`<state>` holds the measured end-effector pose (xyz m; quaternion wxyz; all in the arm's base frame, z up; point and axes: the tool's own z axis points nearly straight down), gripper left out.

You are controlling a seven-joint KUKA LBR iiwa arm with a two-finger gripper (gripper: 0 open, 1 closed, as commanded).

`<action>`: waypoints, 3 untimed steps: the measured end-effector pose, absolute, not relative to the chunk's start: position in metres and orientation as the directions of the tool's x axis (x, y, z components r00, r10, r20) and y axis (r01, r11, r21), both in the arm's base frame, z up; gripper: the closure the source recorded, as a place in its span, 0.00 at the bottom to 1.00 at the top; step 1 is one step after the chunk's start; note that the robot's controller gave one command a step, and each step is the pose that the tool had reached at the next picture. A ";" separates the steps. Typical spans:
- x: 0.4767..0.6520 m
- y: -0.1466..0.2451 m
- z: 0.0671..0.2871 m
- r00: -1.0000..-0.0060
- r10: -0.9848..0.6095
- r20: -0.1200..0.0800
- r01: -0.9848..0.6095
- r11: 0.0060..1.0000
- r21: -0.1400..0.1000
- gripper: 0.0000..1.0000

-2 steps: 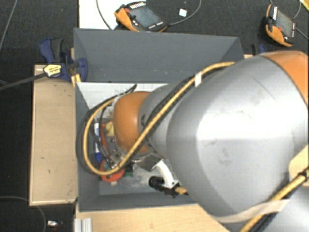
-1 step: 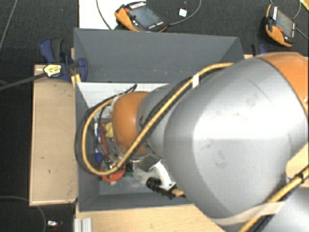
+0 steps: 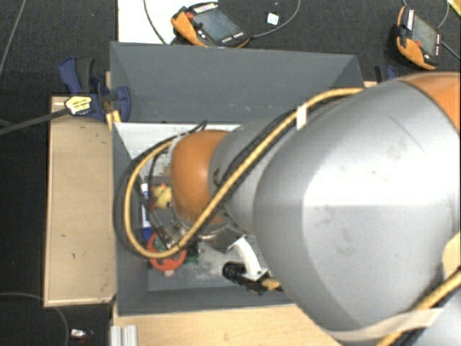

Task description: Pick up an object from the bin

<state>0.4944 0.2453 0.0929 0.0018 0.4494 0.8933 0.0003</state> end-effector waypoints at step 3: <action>0.496 0.245 0.134 -0.601 0.799 -0.005 0.799 0.601 0.008 1.00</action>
Offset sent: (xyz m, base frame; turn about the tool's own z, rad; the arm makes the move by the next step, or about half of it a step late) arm 0.0020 0.0006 0.0439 -0.0016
